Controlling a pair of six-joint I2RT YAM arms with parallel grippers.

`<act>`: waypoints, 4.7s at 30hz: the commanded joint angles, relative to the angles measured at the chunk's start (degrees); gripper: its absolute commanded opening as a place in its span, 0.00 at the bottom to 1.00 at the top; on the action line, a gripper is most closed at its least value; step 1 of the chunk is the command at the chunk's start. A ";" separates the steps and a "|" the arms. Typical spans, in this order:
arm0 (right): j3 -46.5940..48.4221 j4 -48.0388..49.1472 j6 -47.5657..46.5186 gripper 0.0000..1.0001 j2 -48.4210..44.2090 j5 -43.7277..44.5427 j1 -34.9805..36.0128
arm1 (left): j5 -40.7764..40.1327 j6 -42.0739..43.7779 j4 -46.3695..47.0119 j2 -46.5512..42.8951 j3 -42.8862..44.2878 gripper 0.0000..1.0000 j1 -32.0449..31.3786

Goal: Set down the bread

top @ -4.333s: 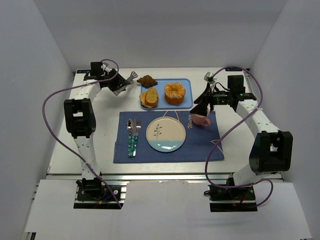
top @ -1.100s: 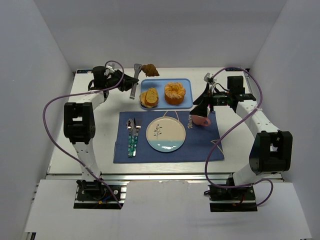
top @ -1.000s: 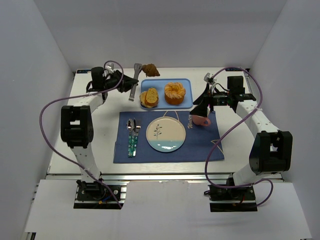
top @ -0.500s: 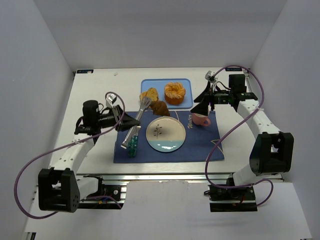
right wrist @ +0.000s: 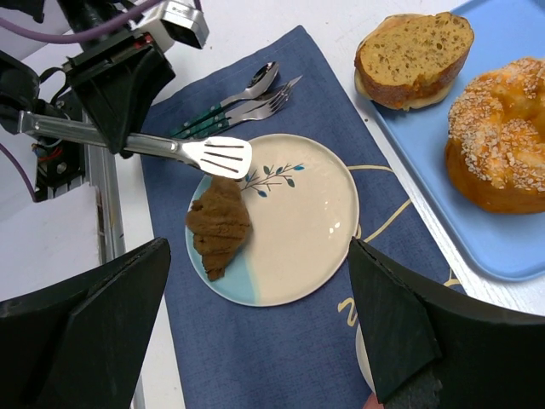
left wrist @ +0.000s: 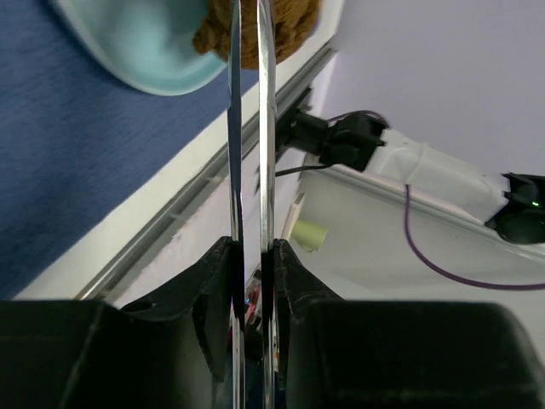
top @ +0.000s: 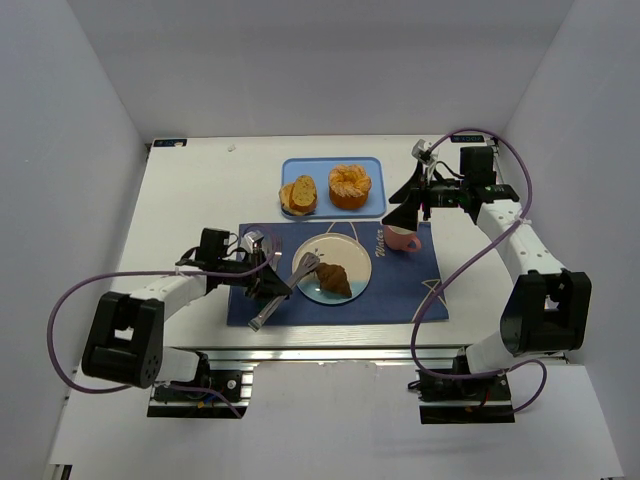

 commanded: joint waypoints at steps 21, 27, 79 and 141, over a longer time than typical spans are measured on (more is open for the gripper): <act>-0.50 0.24 -0.33 0.89 -2.39 -1.49 -0.31 | -13.94 13.86 -18.61 1.69 18.97 0.51 0.71; -1.11 0.07 -0.68 0.89 -2.48 -1.58 -0.31 | -23.95 19.23 -28.01 3.27 33.56 0.50 3.08; -1.47 0.07 -0.68 0.89 -2.13 -2.55 -0.31 | -38.03 31.79 -40.23 34.30 70.22 0.51 -1.30; -1.56 -0.20 -0.50 0.89 -3.09 -2.72 -0.49 | -27.04 31.18 -37.42 9.86 37.87 0.53 -5.87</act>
